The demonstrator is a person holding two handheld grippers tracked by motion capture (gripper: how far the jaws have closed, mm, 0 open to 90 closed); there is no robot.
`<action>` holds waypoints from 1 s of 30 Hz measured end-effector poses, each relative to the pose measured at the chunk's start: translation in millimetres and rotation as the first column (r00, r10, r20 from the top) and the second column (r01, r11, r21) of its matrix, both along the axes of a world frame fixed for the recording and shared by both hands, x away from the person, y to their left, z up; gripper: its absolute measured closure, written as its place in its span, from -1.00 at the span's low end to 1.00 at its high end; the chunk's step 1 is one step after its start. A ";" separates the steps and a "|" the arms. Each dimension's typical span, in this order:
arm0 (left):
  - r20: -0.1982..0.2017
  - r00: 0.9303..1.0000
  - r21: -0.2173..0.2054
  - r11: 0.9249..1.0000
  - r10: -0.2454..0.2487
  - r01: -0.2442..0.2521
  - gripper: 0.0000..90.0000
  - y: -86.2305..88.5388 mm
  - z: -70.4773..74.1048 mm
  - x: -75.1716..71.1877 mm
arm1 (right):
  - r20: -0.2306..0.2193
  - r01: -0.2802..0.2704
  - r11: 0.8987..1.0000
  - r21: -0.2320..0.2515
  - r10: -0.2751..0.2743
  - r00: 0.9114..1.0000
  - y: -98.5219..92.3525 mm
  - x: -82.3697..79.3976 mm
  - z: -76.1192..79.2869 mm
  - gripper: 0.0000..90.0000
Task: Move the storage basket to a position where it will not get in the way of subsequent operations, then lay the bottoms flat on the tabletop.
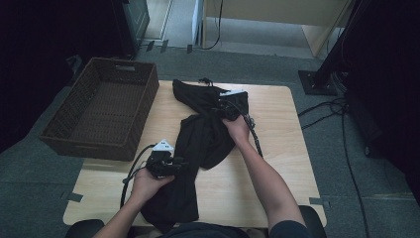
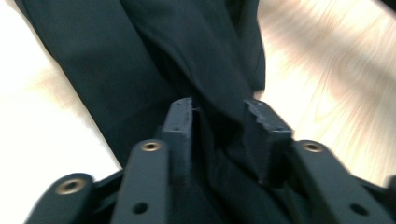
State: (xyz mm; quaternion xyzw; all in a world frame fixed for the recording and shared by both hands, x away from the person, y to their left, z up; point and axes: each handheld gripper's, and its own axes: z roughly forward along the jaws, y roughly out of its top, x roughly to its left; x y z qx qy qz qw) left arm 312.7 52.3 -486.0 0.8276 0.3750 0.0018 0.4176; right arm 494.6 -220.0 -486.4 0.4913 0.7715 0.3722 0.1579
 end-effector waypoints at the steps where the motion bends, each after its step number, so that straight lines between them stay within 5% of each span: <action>1: 0.008 1.000 0.004 1.000 -0.005 0.005 0.27 -0.4 2.6 2.2 | 0.011 -0.008 1.000 0.001 0.008 1.000 -1.0 -4.5 3.9 0.32; 9: 0.075 0.997 0.009 1.000 -0.023 0.023 -0.04 -12.7 17.4 29.1 | 0.036 -0.096 0.995 -0.001 0.096 0.995 -8.2 -47.8 19.6 0.21; 17: 0.059 0.998 0.083 0.996 0.015 -0.020 -0.04 -28.5 4.7 63.5 | 0.034 -0.125 0.992 0.015 0.125 0.992 -15.3 -85.2 17.7 0.20; 22: 0.024 0.999 0.118 0.993 0.028 -0.031 0.08 -34.8 -12.9 74.3 | 0.021 -0.128 0.992 -0.009 0.128 0.992 -16.9 -93.2 -1.9 0.17; 25: 0.046 0.999 0.132 0.991 0.014 -0.020 0.23 -37.9 -15.4 72.3 | -0.004 -0.117 0.993 -0.023 0.117 0.993 -16.4 -89.2 -15.7 0.22; 30: 0.042 0.999 0.132 0.991 0.010 -0.015 0.58 -37.6 -19.2 73.7 | 0.016 -0.091 0.995 -0.043 0.092 0.996 -13.2 -81.3 -23.9 0.33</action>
